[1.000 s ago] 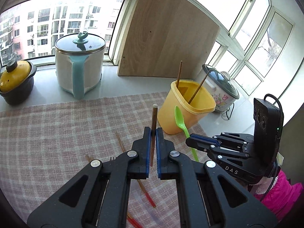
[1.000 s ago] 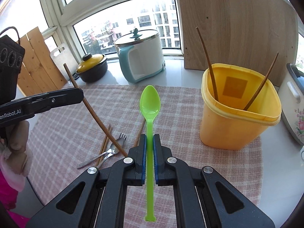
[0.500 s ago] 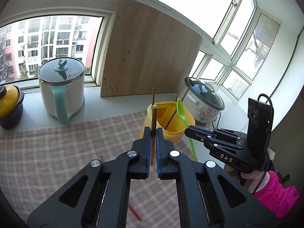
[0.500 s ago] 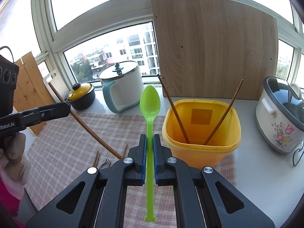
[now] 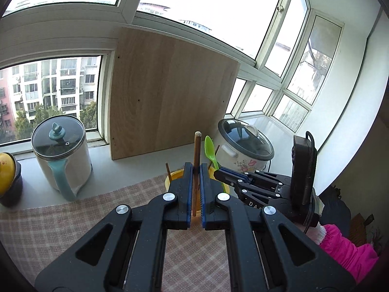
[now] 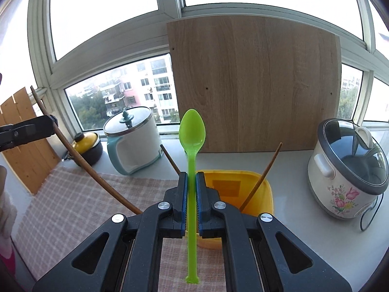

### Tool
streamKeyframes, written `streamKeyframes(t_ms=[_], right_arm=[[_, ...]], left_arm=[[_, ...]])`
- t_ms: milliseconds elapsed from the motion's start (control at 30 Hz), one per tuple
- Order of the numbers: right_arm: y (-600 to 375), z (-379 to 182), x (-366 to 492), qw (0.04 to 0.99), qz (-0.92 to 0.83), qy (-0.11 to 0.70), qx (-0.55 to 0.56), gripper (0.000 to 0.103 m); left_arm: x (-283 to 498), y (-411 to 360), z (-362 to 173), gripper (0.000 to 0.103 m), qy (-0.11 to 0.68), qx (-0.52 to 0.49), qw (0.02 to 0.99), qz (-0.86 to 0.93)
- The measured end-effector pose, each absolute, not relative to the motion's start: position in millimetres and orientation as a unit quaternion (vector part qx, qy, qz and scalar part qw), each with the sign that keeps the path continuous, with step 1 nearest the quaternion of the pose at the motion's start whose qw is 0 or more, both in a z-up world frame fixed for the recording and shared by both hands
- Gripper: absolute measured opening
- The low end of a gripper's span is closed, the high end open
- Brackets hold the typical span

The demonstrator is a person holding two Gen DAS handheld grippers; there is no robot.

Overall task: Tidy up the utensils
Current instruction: 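Lower the chopstick and green spoon into the yellow container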

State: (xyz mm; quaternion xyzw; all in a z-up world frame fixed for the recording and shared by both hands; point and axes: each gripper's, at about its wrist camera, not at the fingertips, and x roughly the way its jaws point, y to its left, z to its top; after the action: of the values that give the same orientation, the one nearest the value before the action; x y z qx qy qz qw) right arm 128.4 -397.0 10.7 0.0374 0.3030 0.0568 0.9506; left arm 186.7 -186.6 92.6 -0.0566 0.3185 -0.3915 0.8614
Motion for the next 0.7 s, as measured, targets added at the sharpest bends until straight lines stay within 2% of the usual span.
streamKeyframes(t_ms=[700], right_arm=[[-435.1,-10.9,175.3,0.965,-0.002,0.260,0.043,0.005]], left_arm=[[231.6,-226.9,62.3,0.003,0.353,-0.049,0.861,-0.363]])
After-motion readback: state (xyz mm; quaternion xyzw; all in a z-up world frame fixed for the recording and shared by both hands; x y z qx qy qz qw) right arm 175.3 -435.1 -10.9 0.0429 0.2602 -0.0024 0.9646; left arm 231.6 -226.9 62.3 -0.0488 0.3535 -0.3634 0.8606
